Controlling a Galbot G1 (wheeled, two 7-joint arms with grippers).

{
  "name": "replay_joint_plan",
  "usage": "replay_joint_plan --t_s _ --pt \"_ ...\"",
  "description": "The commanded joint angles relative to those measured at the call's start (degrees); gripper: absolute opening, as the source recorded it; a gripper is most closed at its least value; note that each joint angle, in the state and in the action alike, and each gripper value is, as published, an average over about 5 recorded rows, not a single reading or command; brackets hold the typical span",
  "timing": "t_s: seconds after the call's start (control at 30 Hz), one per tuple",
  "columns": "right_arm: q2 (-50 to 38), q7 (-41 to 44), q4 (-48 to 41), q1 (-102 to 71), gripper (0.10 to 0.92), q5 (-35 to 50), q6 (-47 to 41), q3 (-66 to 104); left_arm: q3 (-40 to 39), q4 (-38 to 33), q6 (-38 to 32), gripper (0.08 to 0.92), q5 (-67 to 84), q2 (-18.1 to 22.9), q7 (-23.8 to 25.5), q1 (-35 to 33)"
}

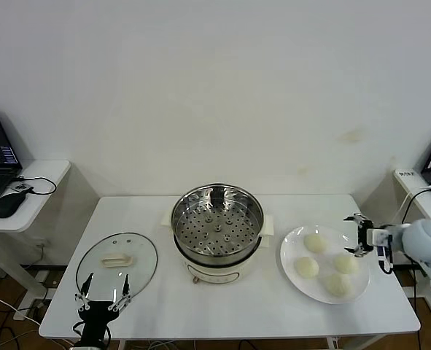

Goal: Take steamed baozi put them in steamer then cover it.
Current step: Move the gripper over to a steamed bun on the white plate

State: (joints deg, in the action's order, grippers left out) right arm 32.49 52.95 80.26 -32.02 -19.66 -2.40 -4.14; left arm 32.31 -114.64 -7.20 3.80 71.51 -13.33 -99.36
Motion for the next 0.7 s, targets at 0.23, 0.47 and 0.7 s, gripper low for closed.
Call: replay_joint_plan --t_s 0.23,0.47,0.7 --pt "7.85 4.60 -13.35 18.02 0.823 0.22 0.76 -20.61 0.67 0.29 0.07 0.823 -0.15 0.07 0.06 0.39" --pt "10.94 4.29 -16.68 16.55 0.823 -1.70 0.38 -19.28 1.37 0.63 -0.07 0.823 0.26 -0.13 -0.05 0.69" --pt "13.63 3.78 -19.82 16.84 0.823 -2.67 0.17 -18.88 1.70 0.69 -0.32 0.823 0.37 -0.16 -0.12 0.65"
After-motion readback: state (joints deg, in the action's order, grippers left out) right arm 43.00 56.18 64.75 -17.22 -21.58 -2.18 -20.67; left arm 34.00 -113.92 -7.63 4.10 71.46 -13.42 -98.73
